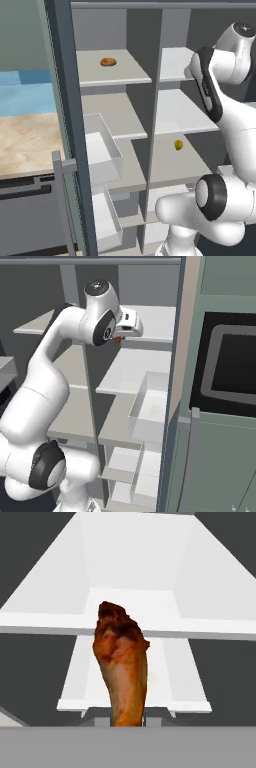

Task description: There's a chicken drumstick in the fridge that needs to be moved to the freezer for freezing. Pick up the chicken drumstick from the fridge, place it on any shelf in the freezer, and close the fridge and freezer doors when done.

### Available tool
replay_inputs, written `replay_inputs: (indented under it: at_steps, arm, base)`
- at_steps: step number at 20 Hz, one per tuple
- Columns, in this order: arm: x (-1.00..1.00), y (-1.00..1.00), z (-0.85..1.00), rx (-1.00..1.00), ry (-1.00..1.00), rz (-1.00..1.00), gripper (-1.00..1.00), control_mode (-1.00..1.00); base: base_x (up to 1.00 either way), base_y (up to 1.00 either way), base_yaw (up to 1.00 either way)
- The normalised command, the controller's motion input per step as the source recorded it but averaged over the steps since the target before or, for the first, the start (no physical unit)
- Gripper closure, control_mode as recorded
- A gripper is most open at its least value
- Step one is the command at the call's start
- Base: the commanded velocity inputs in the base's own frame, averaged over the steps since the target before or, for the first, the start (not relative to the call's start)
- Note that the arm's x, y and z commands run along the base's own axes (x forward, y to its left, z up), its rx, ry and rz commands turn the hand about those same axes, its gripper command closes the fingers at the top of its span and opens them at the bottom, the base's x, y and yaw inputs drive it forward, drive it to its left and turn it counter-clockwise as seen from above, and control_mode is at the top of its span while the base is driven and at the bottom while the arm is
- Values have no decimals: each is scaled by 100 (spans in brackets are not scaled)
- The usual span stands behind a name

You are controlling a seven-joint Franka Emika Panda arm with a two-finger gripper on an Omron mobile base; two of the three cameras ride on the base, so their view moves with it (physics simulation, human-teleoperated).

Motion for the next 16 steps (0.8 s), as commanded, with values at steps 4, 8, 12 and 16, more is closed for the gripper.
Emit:
replay_inputs:
  at_steps: [4, 8, 12, 16]
  arm:
    - [-100, 0, 27, 0, -1, 0, 100, -100]
    - [-100, 11, 5, 2, 0, 0, 100, -100]
    - [-100, 41, 0, 4, 0, 0, 100, -100]
    - [-78, 62, 0, 7, -2, 0, 100, -100]
  base:
    - [0, 0, 0]
    - [0, 0, 0]
    - [0, 0, 0]
    - [0, 0, 0]
